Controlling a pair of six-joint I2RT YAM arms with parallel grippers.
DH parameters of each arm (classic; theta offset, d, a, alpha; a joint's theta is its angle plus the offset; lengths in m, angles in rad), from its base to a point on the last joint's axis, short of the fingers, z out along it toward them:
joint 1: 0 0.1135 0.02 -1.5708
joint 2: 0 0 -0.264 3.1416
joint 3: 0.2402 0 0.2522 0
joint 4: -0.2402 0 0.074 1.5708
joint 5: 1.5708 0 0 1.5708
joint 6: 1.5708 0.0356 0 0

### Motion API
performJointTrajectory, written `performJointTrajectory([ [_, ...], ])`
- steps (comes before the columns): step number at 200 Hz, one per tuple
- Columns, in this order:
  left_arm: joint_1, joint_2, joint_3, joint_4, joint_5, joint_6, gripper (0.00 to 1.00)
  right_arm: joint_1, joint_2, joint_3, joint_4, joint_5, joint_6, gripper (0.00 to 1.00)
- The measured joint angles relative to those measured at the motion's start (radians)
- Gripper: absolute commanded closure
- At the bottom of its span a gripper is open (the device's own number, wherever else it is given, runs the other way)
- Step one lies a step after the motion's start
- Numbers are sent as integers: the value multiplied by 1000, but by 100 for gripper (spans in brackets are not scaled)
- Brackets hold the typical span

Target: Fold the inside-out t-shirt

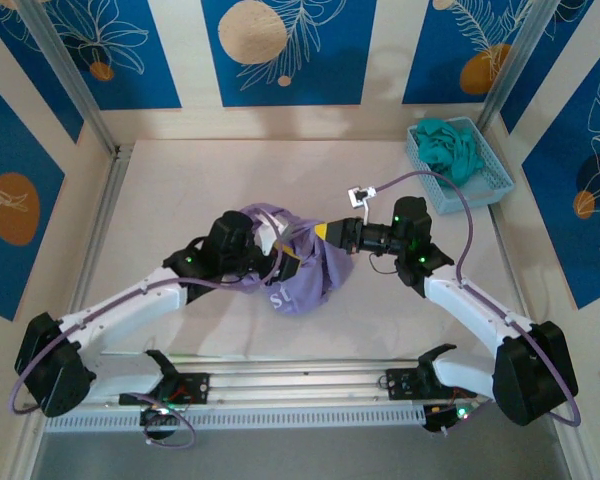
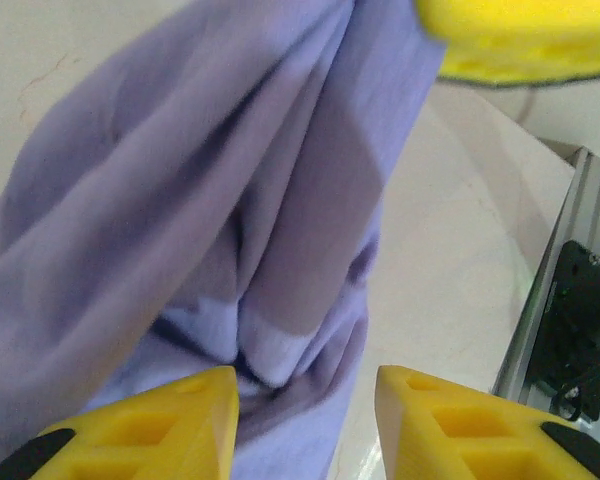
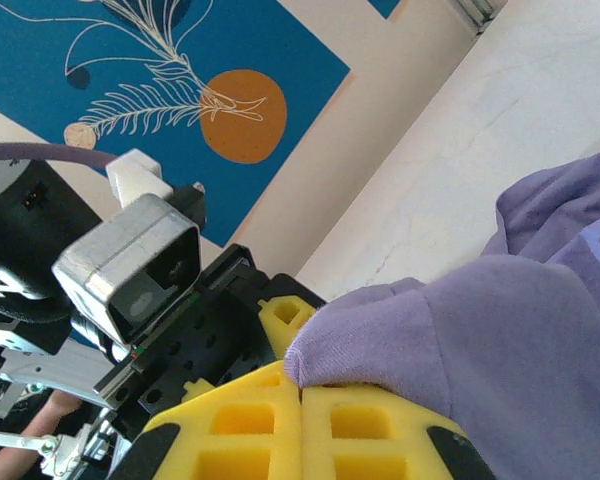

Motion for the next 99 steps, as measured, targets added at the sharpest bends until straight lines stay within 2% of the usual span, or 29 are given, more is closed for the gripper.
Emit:
performJointTrajectory([
  [52,0,74,30,35,18,19,69,-11,0,0,0,0,3,100],
  [99,0,92,30,45,18,18,92,-17,0,0,-2,0,3,100],
])
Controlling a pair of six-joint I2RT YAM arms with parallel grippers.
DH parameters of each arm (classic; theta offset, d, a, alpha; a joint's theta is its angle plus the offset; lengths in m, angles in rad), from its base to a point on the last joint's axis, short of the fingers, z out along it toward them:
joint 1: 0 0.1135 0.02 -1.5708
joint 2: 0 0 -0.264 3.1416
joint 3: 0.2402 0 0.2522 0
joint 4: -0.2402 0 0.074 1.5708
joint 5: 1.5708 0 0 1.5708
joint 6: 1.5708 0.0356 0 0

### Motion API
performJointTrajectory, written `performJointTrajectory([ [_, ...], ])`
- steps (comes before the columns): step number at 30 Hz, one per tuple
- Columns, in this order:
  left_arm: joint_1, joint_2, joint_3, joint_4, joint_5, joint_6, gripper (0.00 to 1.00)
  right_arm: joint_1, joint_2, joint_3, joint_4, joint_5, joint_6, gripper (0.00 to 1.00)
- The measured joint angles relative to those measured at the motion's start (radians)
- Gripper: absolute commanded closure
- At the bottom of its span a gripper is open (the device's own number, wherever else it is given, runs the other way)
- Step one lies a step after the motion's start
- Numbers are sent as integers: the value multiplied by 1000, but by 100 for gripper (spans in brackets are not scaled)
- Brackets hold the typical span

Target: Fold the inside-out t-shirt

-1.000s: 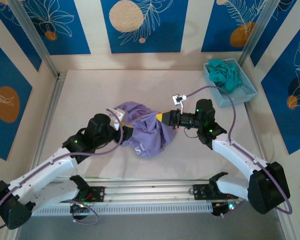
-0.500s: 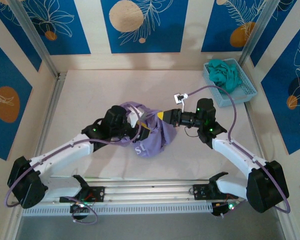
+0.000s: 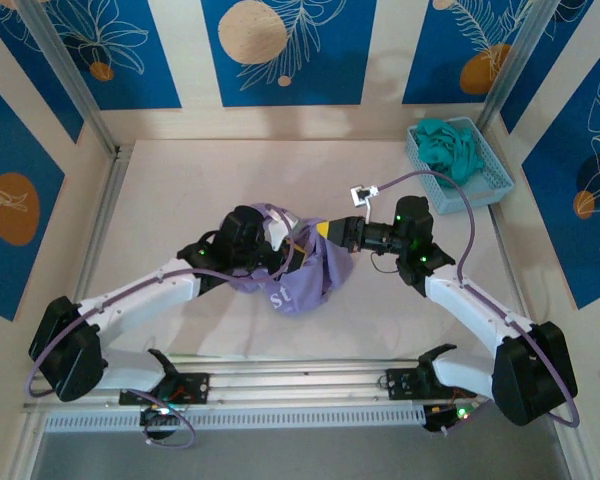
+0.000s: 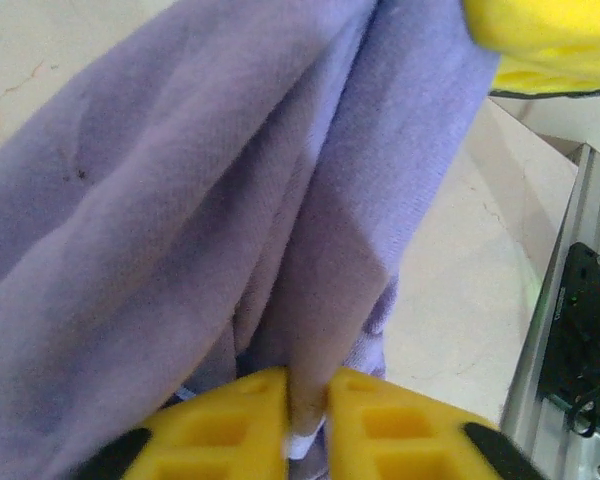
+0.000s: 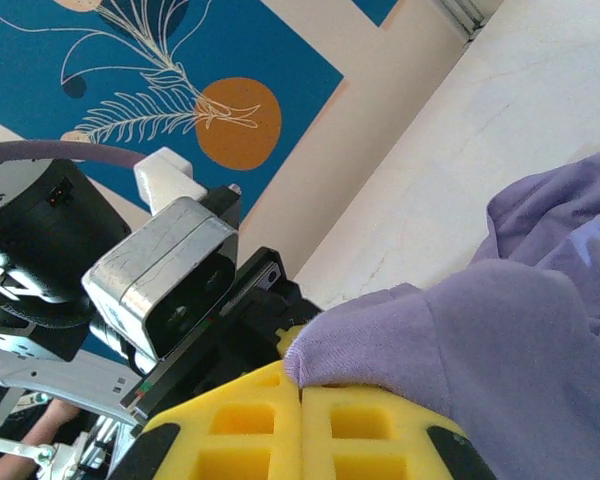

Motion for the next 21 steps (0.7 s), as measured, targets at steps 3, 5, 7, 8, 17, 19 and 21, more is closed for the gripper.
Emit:
performJointTrajectory([
  [3,0,-2,0,4,0,-4,97,0,0,0,-25,10,-11,100],
  [5,0,-12,0,8,2,-19,100,4,0,3,-64,33,-32,100],
  [7,0,-36,0,18,8,-58,100,15,0,14,-106,60,-63,100],
  [8,0,-48,0,25,12,-81,100,22,0,26,-133,73,-80,98],
  [17,0,-169,-3,135,9,-328,100,58,-74,130,-414,256,-314,56],
  [19,0,-167,-3,127,-3,-356,100,61,-124,126,-444,280,-356,54],
  [21,0,-164,-2,120,-13,-372,100,76,-181,104,-443,292,-397,54],
])
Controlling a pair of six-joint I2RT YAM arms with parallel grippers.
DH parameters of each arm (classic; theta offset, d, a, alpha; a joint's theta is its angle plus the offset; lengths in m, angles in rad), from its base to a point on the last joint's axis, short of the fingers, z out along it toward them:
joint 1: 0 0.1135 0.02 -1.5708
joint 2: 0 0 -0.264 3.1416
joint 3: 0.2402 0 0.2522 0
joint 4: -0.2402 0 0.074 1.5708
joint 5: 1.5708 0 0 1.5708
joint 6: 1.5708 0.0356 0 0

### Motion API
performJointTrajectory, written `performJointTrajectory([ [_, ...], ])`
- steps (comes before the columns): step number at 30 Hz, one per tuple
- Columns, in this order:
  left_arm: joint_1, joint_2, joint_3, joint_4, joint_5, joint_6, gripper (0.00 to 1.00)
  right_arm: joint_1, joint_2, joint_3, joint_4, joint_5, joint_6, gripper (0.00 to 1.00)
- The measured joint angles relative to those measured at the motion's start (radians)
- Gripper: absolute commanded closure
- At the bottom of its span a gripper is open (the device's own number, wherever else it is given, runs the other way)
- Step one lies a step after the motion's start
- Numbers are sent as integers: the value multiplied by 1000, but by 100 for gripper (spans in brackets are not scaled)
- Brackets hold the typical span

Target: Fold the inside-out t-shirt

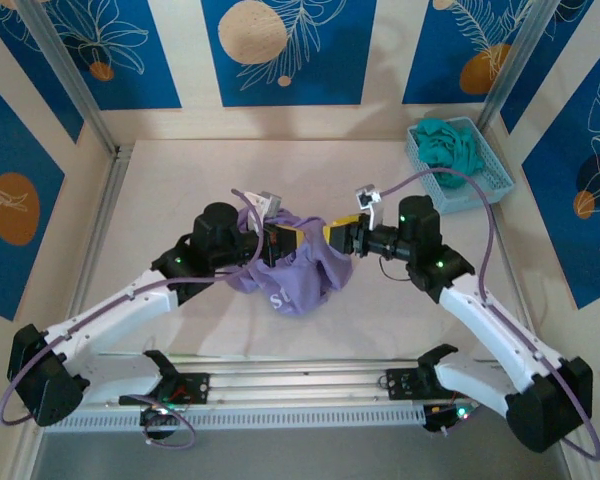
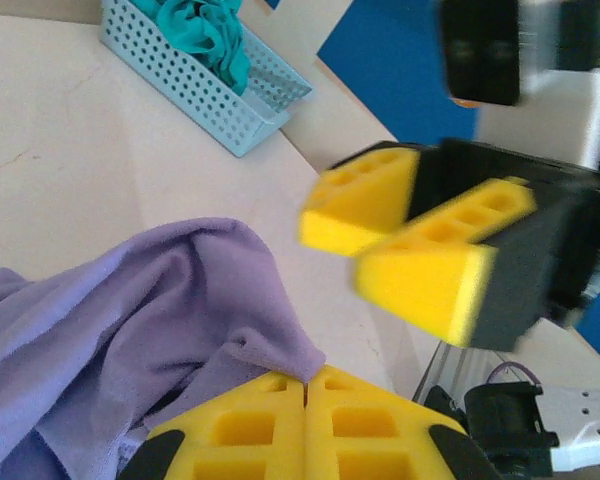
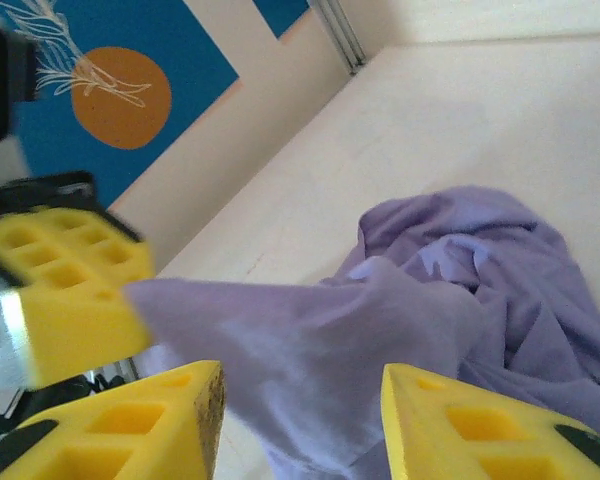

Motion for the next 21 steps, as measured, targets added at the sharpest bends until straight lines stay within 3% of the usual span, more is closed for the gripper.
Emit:
performJointTrajectory([
  [6,0,1,23,-33,-10,-7,100,103,-51,-75,54,5,-61,55],
  [15,0,-1,49,-60,-10,-4,100,167,135,-111,184,58,-98,53],
  [16,0,-1,49,-61,-10,-3,100,167,154,-111,200,58,-97,59],
  [19,5,-2,50,-74,-10,-3,100,167,184,-111,229,60,-106,92],
  [21,16,-11,50,-91,-10,-3,100,158,186,-111,229,57,-117,100],
])
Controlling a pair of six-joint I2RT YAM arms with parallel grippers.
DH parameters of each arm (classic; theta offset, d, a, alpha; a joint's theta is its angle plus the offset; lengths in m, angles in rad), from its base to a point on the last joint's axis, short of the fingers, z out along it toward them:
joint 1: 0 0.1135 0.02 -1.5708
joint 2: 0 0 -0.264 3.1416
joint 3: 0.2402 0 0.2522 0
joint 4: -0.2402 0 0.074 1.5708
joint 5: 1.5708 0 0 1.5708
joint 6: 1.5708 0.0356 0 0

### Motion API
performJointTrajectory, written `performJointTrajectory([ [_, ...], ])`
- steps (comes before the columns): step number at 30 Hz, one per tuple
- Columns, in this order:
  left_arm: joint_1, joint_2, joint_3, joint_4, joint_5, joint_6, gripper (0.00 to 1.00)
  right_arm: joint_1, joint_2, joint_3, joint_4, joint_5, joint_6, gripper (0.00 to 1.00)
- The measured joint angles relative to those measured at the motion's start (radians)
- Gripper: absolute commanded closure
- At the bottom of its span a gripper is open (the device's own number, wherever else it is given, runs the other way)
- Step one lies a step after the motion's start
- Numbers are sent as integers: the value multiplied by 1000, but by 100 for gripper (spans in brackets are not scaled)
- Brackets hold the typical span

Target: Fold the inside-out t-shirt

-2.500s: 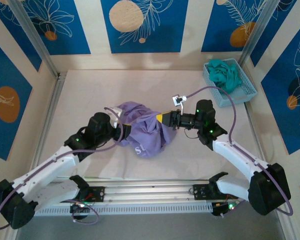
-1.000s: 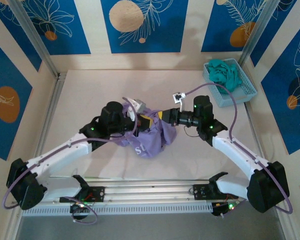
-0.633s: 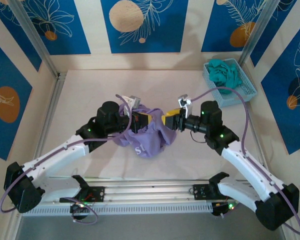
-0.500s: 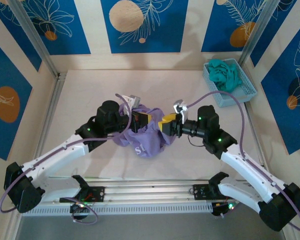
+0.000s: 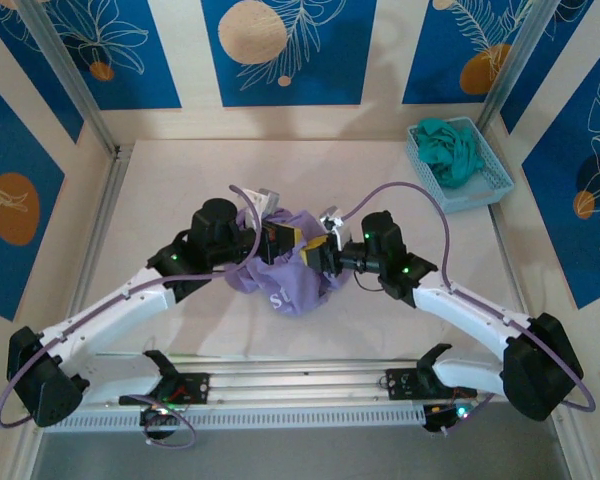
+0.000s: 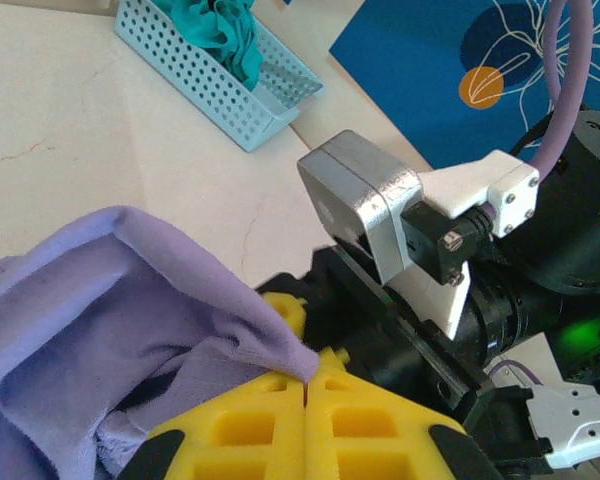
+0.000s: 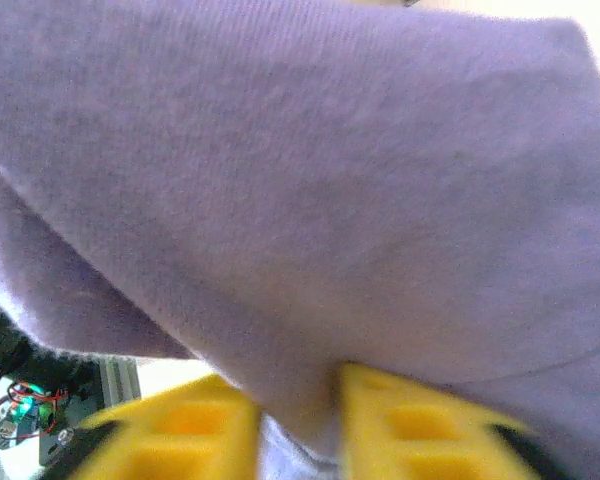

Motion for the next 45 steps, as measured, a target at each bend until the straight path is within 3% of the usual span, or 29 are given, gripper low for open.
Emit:
performJointTrajectory([
  [3,29,-20,0,-16,-1,0,100,-29,-12,-4,-1,-24,-18,100],
  [10,132,-28,0,-26,8,3,100,-92,-86,-44,81,-229,-16,100],
  [17,156,17,0,-66,-14,53,100,-121,-73,-50,178,-331,52,100],
  [20,158,24,0,-64,2,57,100,-127,-58,-35,119,-275,58,99],
  [24,161,13,-5,-14,76,32,100,-127,-33,39,-64,-68,35,81],
  [31,137,-10,-17,101,148,-68,100,-72,15,163,-309,215,-52,65],
  [40,98,23,-15,90,114,-98,100,119,-227,81,-306,200,-169,59],
  [45,93,26,-15,85,100,-101,100,219,-124,80,-183,143,-174,66],
])
